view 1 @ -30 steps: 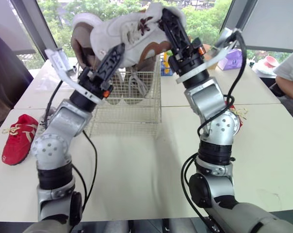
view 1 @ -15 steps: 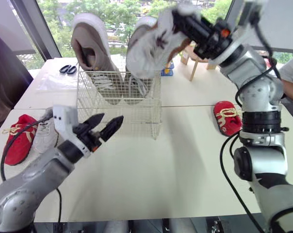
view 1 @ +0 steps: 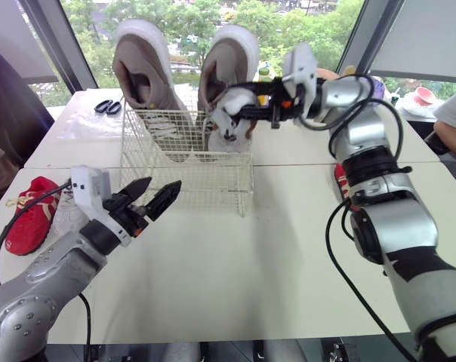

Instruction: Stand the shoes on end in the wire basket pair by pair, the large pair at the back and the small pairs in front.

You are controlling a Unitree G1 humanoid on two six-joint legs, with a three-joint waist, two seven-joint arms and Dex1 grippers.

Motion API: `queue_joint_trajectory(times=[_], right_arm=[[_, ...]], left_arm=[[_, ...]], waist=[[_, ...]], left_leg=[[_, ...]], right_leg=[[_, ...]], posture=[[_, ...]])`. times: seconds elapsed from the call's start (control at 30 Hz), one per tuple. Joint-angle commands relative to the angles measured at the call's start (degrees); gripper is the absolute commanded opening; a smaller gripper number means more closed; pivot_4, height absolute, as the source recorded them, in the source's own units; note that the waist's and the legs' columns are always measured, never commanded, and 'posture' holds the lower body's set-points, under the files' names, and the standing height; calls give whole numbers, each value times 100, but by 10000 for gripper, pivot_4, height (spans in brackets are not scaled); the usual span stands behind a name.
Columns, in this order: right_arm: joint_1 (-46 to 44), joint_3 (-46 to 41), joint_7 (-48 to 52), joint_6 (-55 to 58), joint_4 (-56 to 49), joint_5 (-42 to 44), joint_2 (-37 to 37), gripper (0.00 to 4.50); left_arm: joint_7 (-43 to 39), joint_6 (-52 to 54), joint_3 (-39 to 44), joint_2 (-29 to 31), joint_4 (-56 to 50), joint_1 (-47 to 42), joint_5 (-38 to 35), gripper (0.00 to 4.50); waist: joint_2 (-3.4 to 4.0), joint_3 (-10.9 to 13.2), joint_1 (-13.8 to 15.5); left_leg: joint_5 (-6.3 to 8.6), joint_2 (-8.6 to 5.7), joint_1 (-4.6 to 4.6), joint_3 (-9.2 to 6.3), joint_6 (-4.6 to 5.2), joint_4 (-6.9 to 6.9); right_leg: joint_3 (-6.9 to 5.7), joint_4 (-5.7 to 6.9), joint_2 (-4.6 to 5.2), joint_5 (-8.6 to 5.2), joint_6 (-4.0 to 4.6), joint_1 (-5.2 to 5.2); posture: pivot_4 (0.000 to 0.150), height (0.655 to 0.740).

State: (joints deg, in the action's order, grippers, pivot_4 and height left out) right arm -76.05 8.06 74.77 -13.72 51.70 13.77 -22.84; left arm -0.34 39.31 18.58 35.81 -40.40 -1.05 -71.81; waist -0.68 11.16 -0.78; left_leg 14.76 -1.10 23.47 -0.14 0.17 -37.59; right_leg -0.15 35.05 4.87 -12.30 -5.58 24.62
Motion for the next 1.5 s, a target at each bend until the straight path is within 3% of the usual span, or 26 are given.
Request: queue_joint_trajectory(times=[0.03, 0.17, 0.2, 0.4, 0.53, 0.63, 0.73, 0.87, 1.1, 1.33, 1.47, 1.5], right_arm=[[-275, -127, 16, -463, 280, -230, -10, 24051], [-284, -180, 43, -539, 451, -402, -93, 43666], [-284, -207, 44, -548, 444, -413, -105, 44445], [-111, -696, 227, 302, -464, 102, -393, 44445], [422, -1117, 229, 2287, -2356, 1149, -692, 44445], [780, -1395, -86, 3540, -3599, 1824, -962, 44445], [1068, -1469, -165, 4573, -4430, 2323, -1297, 44445], [1662, -1206, -250, 5283, -5536, 2668, -1482, 44445], [2509, -950, -624, 5594, -6161, 2682, -1483, 44445], [2822, -1082, -1169, 5795, -6508, 2910, -1355, 44445], [2809, -1024, -1300, 5628, -6300, 2693, -1390, 44445], [2796, -1020, -1331, 5589, -6265, 2655, -1392, 44814]], left_arm=[[-67, -125, -36, -43, -86, -54, 111, 45000], [-151, -94, 23, -8, -53, 53, 263, 45000], [-185, -87, 34, 7, -56, 85, 297, 45000], [-264, -14, 426, 221, 144, 225, 300, 45000], [-166, 69, 1022, 495, 463, 233, -97, 45000], [210, 337, 1464, 1070, 982, -81, -2, 45000], [654, 849, 1409, 1854, 1707, -640, 471, 45000], [407, 2034, 557, 2663, 2956, -1569, 746, 45000], [-980, 2917, -1219, 3096, 4911, -3661, 2121, 45000], [-2744, 2335, -2714, 2677, 6794, -5132, 3859, 45000], [-3549, 1761, -3247, 1996, 8854, -6089, 4882, 45000], [-3744, 1615, -3342, 1828, 9346, -6332, 5119, 42416]], waist=[[0, 0, 2], [0, 0, -4], [0, 0, -5], [1, 0, -7], [0, 0, 12], [1, 0, 19], [0, 0, 28], [0, -1, 5], [-15, 4, 4], [-19, 3, 12], [-27, 3, 23], [-33, 4, 25]], left_leg=[[-2, -4, 0, 0, -4, 7], [-11, -10, 0, 1, -18, 30], [-14, -10, 0, 1, -23, 37], [-17, -3, 0, -1, -29, 49], [-17, -2, 1, -4, -28, 50], [-17, -1, 1, -12, -28, 50], [-17, -2, 1, -19, -29, 48], [-16, -7, 0, -9, -27, 51], [-17, -7, 2, 3, -25, 44], [-18, -10, 3, 3, -26, 43], [-19, -13, 3, 9, -25, 34], [-19, -14, 5, 19, -25, 32]], right_leg=[[0, 0, 6, 0, 0, 3], [0, -2, 15, 1, -2, 13], [0, -1, 15, 1, -2, 17], [0, 2, 15, 2, -2, 27], [-1, 2, 23, 1, -1, 28], [-2, 3, 28, 1, 0, 27], [-9, 7, 29, 0, 3, 27], [-12, 3, 22, 0, 3, 25], [-11, 14, -4, 12, -22, 28], [-11, 13, -16, 12, -22, 27], [-12, 16, -18, 12, -23, 24], [-14, 16, -20, 11, -23, 23]], posture=[[1500, 7400], [1500, 7400], [1500, 7400], [1500, 7400], [1500, 7400], [1500, 7400], [1500, 7400], [1500, 7400], [1500, 7400], [1500, 7400], [1500, 7400], [1500, 7400]])
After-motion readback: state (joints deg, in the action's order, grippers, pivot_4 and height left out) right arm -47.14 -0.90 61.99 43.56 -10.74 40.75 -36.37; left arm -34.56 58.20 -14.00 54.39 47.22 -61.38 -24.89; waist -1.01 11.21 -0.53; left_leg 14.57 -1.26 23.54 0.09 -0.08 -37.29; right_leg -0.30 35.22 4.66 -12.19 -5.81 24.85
